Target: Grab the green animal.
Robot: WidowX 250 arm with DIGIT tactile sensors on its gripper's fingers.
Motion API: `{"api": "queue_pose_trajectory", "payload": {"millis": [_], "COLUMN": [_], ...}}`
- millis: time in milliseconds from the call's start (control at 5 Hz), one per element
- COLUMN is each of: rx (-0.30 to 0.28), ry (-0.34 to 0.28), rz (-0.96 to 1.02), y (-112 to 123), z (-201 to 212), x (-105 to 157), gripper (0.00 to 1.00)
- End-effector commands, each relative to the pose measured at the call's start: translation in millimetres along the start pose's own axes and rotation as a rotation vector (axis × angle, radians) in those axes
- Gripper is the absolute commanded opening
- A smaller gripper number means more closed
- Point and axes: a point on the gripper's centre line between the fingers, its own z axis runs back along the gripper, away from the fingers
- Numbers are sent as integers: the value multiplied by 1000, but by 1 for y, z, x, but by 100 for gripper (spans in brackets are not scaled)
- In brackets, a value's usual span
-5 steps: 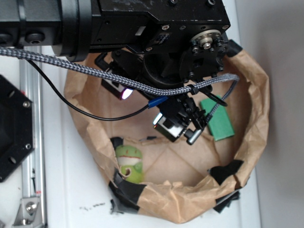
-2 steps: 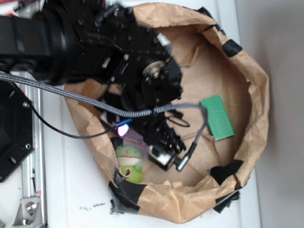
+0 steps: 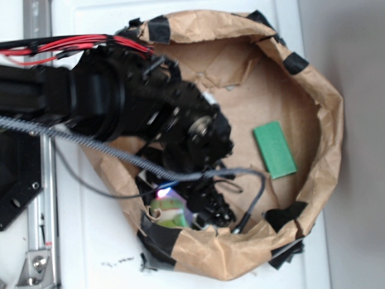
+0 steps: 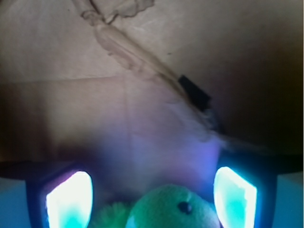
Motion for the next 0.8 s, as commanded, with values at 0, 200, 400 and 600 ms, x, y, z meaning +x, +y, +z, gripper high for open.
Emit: {"api": "queue_pose_trajectory", "payload": {"millis": [0,200,400,600], "rx": [22,72,119,185], "ry": [142,150,61,-158], "rz": [-76,-90,-120,-193], "y": [-29,-27,-27,-22], "z": [-6,-6,3,34], "x": [-31,-36,-35,-19], "gripper": [69,0,0,0]}}
